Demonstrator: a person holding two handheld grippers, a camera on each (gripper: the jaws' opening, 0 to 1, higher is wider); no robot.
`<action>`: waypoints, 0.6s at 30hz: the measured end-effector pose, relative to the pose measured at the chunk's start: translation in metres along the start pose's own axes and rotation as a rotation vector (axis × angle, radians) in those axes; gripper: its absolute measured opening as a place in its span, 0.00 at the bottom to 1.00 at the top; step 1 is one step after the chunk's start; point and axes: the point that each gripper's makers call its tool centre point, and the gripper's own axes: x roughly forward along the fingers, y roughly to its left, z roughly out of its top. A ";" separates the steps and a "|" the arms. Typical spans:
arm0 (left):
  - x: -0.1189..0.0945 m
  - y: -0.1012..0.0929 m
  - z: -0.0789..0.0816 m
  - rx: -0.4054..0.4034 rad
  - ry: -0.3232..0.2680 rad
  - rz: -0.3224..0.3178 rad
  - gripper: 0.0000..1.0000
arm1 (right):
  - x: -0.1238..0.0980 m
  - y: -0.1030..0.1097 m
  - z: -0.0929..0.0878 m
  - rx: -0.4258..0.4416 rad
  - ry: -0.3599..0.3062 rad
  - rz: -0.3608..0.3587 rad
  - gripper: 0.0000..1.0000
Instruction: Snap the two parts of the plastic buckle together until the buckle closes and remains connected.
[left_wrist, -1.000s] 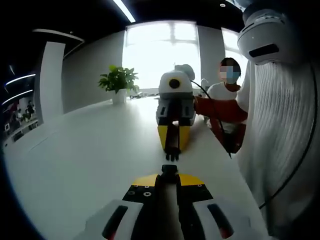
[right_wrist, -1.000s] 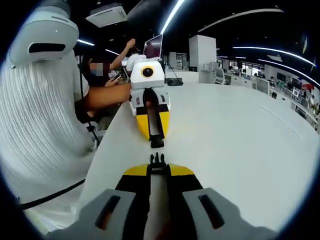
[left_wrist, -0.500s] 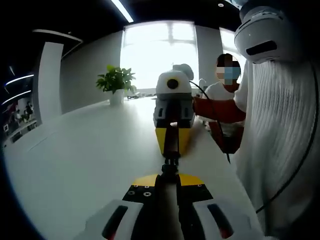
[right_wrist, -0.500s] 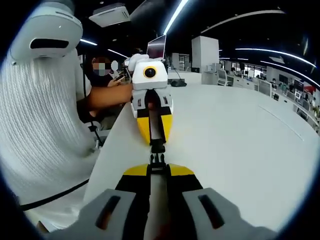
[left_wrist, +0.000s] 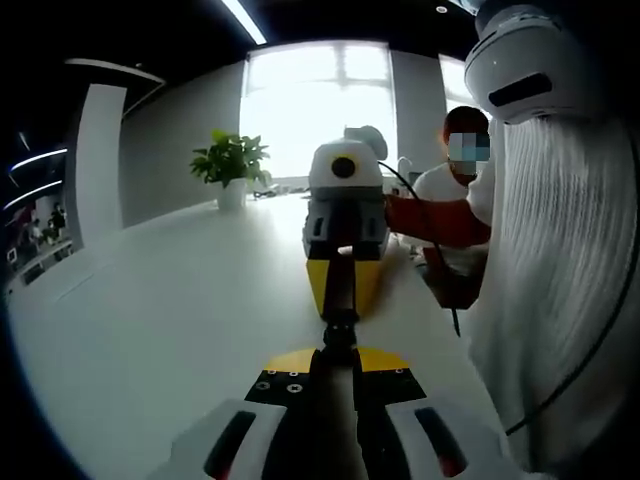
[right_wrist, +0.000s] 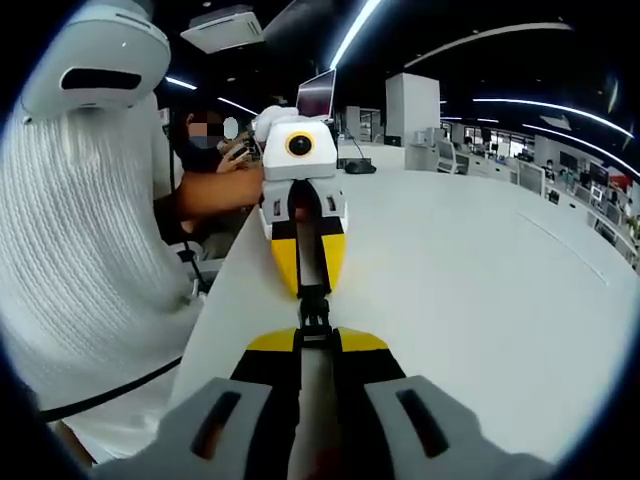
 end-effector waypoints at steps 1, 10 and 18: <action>0.000 -0.001 0.000 -0.001 0.000 0.002 0.12 | 0.000 0.001 0.000 0.001 0.000 0.001 0.12; 0.005 -0.012 0.002 0.008 -0.002 -0.007 0.12 | 0.001 0.013 0.000 -0.015 -0.002 0.030 0.12; 0.004 -0.012 0.002 0.007 -0.005 0.003 0.12 | 0.001 0.015 0.001 -0.019 -0.001 0.024 0.12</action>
